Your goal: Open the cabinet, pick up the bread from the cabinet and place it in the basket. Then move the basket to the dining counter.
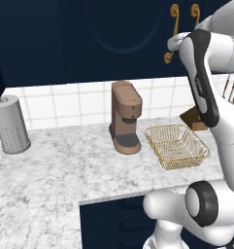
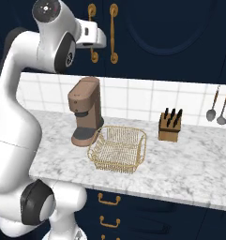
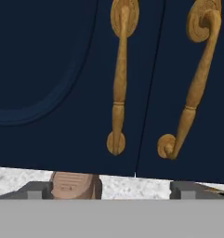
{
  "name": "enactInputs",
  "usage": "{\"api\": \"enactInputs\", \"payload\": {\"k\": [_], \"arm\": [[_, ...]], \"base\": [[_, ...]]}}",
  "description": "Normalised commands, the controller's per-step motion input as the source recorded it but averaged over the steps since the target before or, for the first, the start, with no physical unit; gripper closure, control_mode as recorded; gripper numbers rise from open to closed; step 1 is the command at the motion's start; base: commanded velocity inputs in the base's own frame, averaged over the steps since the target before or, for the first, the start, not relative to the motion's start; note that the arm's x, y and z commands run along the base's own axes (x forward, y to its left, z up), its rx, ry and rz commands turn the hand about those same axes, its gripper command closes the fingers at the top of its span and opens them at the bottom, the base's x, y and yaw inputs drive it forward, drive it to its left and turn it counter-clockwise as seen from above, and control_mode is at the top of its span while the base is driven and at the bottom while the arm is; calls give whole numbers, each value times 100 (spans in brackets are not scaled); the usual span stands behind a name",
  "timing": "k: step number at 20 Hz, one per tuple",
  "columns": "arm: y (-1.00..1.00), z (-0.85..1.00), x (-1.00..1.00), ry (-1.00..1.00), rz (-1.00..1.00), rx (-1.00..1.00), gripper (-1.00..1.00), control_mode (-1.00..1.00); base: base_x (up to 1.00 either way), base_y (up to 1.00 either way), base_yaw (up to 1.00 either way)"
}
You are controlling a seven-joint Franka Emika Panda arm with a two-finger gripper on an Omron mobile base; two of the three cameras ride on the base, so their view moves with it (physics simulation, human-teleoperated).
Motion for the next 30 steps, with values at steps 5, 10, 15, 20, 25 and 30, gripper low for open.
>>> {"api": "enactInputs", "payload": {"k": [5,10,15,20,25,30], "arm": [[-6,0,62,0,0,1,-100,-100],[-6,0,65,0,0,0,-100,-100],[-1,0,59,0,0,0,-100,-100],[-3,0,53,0,1,0,-100,-100],[10,-3,34,-6,0,0,100,-100],[13,-1,29,-4,0,0,100,-100]], "base": [[0,0,0],[0,0,0],[0,0,0],[0,0,0],[0,0,0],[0,0,0]]}}
